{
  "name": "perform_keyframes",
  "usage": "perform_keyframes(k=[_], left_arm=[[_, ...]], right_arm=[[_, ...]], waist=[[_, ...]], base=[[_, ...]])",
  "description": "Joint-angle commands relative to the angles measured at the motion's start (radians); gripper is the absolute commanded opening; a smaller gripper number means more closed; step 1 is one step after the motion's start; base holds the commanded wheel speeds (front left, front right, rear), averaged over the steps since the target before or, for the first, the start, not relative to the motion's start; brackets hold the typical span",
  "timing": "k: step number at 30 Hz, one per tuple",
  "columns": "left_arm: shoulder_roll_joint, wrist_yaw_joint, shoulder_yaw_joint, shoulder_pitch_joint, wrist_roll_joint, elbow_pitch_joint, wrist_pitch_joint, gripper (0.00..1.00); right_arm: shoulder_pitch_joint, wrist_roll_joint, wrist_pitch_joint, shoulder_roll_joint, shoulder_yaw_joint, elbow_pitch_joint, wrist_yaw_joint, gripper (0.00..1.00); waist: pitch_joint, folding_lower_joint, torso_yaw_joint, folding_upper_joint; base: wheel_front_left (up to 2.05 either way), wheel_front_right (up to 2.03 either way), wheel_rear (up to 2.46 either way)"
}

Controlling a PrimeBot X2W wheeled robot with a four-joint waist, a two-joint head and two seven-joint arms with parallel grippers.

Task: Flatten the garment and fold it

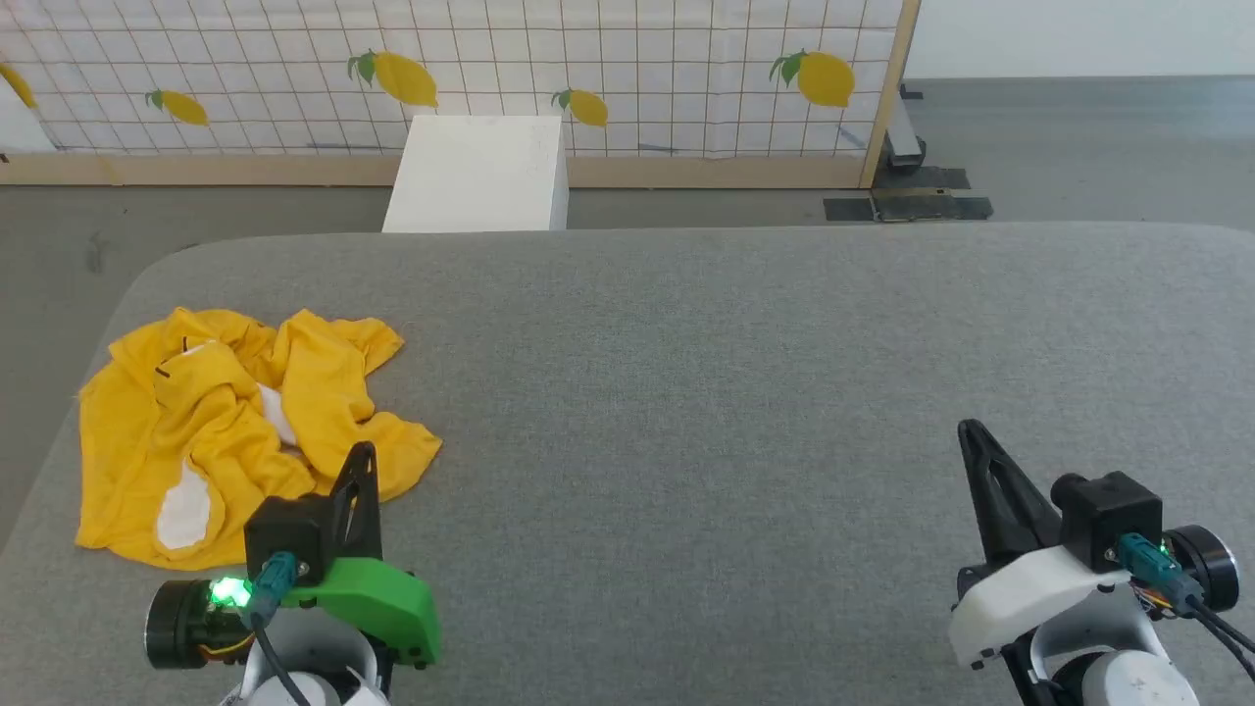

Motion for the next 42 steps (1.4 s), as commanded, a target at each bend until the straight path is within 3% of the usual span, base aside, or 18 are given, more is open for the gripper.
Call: perform_keyframes(k=[1, 22, 23, 42], left_arm=[[-0.005, 0.007, 0.001, 0.011, 0.010, -0.002, 0.001, 0.00], [-0.005, 0.007, 0.001, 0.011, 0.010, -0.002, 0.001, 0.00], [0.000, 0.000, 0.000, 0.000, 0.000, 0.000, 0.000, 1.00], [0.000, -0.009, -0.002, 0.013, -0.012, -0.009, -0.030, 1.00]], right_arm=[[0.009, -0.006, 0.000, 0.000, 0.000, -0.005, -0.002, 0.00], [0.009, -0.006, 0.000, 0.000, 0.000, -0.005, -0.002, 0.00], [0.000, 0.000, 0.000, 0.000, 0.000, 0.000, 0.000, 1.00], [0.017, 0.028, -0.030, 0.000, -0.030, -0.006, 0.000, 1.00]], waist=[[0.000, 0.0000, 0.000, 0.0000], [0.000, 0.0000, 0.000, 0.0000], [0.000, 0.0000, 0.000, 0.0000], [0.000, 0.0000, 0.001, 0.0000]], base=[[0.00, 0.00, 0.00], [0.00, 0.00, 0.00], [0.00, 0.00, 0.00], [0.00, 0.00, 0.00]])
